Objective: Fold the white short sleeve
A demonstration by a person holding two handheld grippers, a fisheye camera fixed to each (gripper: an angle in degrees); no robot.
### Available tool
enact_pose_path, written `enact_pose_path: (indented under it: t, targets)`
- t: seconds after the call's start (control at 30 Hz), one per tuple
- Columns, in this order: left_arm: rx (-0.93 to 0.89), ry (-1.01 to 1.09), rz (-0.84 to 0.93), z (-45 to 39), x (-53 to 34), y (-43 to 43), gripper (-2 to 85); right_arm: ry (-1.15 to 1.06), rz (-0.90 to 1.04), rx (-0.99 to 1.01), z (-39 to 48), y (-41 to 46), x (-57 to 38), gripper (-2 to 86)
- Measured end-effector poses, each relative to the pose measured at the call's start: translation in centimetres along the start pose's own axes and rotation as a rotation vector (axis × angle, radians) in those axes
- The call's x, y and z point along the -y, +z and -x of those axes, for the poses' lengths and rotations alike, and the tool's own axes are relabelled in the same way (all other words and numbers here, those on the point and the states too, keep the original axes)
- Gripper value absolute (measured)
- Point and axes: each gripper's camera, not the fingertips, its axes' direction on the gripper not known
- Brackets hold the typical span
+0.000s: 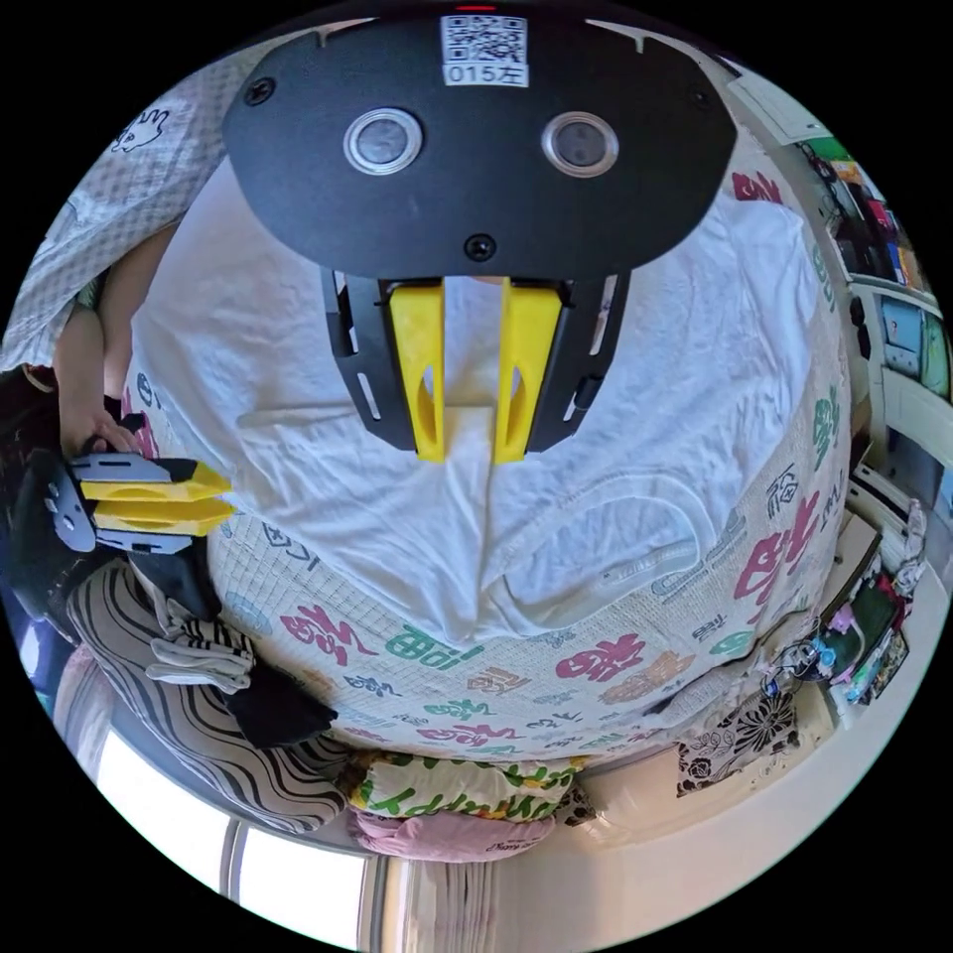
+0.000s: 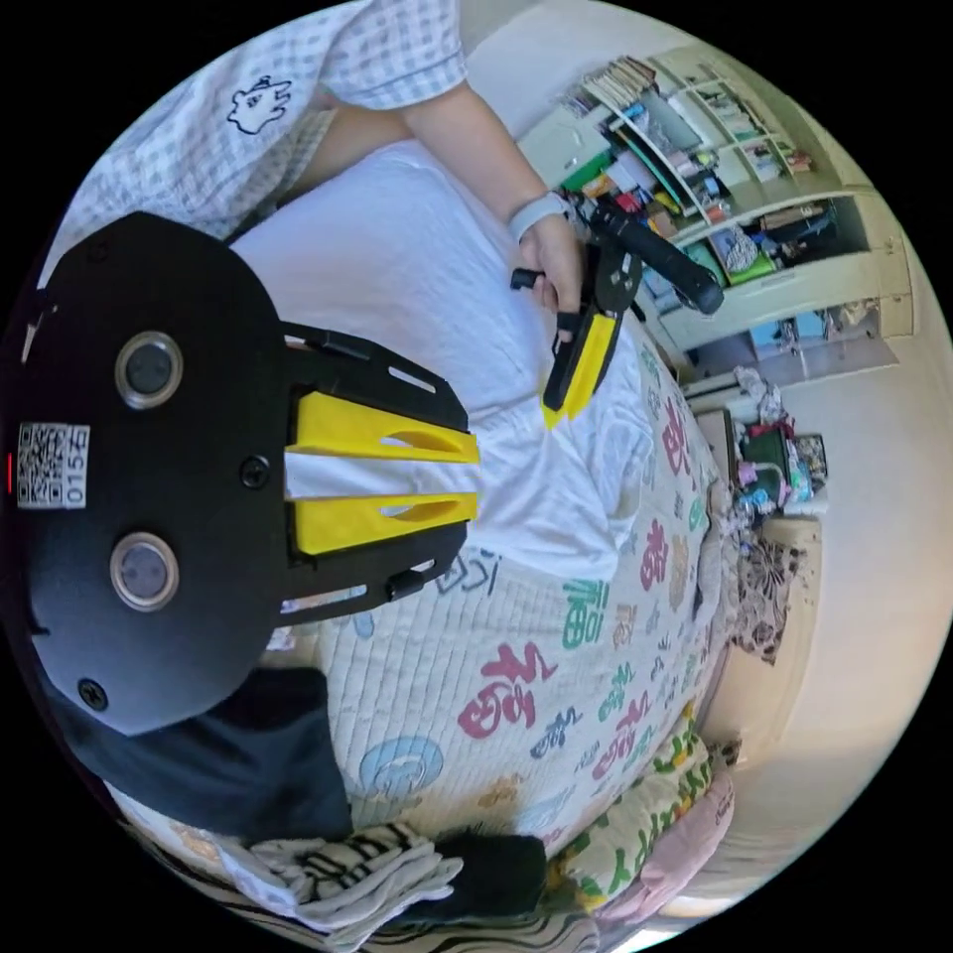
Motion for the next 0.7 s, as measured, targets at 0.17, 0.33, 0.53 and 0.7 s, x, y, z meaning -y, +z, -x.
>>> enact_pose_path:
  t: [0.17,0.33,0.53,0.7]
  targets:
    - [-0.013,-0.04,0.001,2.0,-2.2,-0.6,7.1,-0.047,0.158,-0.053,2.9,3.6,2.3,4.7]
    - [-0.054,-0.18,-0.133,5.9,-9.5,-6.1,7.1,-0.028,0.122,-0.067,4.7,3.1,3.7,5.1]
    - [0.193,-0.529,-0.236,16.4,-24.7,-15.6,7.9,0.012,-0.046,0.019,6.5,1.0,7.1,5.9]
    - [0.184,-0.575,-0.174,23.0,-29.5,-15.8,8.4,-0.047,-0.04,0.127,12.7,3.8,14.7,5.9]
